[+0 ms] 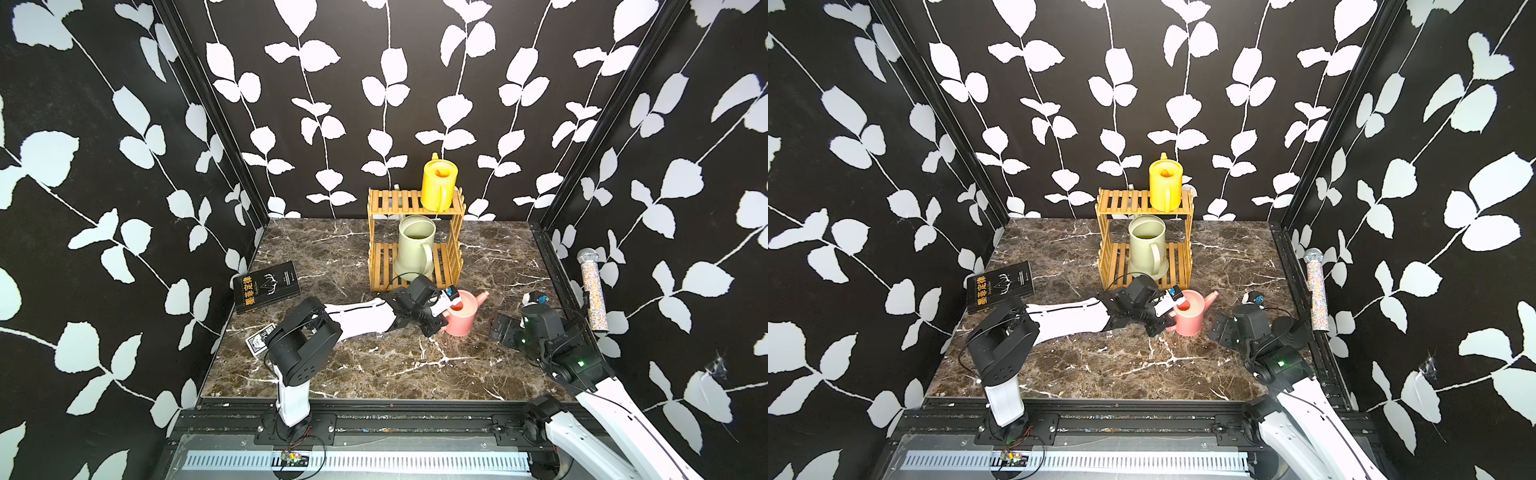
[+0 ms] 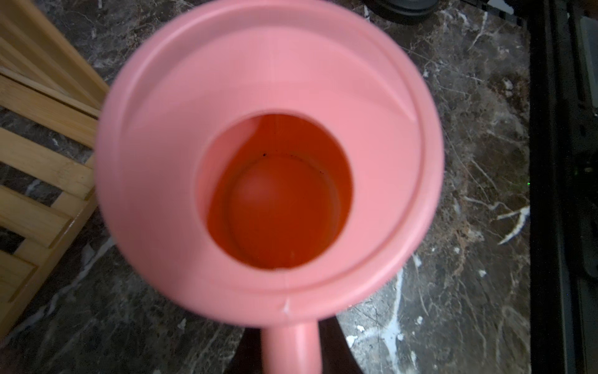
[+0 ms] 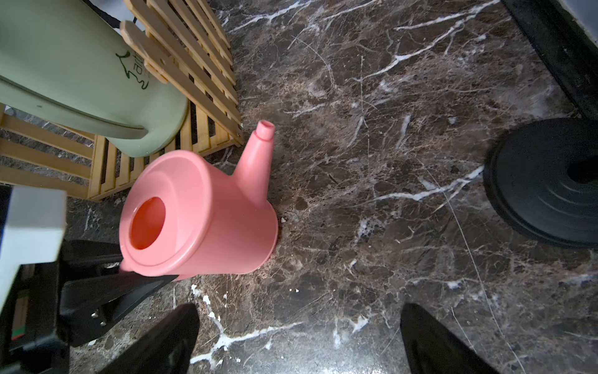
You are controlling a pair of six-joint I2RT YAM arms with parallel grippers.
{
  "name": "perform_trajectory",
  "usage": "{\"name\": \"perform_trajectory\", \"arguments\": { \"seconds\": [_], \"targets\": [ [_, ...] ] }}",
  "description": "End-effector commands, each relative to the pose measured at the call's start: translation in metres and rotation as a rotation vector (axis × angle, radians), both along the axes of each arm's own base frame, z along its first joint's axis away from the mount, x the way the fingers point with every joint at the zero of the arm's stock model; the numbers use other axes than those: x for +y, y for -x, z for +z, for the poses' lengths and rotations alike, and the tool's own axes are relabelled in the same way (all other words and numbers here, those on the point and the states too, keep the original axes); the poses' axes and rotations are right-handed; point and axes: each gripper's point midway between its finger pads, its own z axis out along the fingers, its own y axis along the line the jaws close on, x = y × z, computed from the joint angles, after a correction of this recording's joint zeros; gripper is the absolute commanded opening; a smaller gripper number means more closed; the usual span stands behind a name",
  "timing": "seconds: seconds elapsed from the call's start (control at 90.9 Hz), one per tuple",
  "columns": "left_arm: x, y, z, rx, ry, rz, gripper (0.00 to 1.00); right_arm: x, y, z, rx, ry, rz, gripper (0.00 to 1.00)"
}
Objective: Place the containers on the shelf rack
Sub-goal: 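Pick up a container from the center of the board.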
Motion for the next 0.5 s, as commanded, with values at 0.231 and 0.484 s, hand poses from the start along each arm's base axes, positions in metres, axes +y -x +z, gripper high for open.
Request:
{"name": "perform_trajectory", "arguments": {
  "seconds": [0.231, 0.484],
  "targets": [
    [0.006, 0.0, 0.072, -0.098, 0.006, -0.047, 0.0, -0.021, 0.0, 0.005, -0.095, 0.065, -0.057, 0.99],
    [0.015, 0.008, 0.109, -0.11, -0.022, -0.082, 0.0, -0.034, -0.005, 0.02, -0.204, 0.176, -0.046, 0.99]
  ]
}}
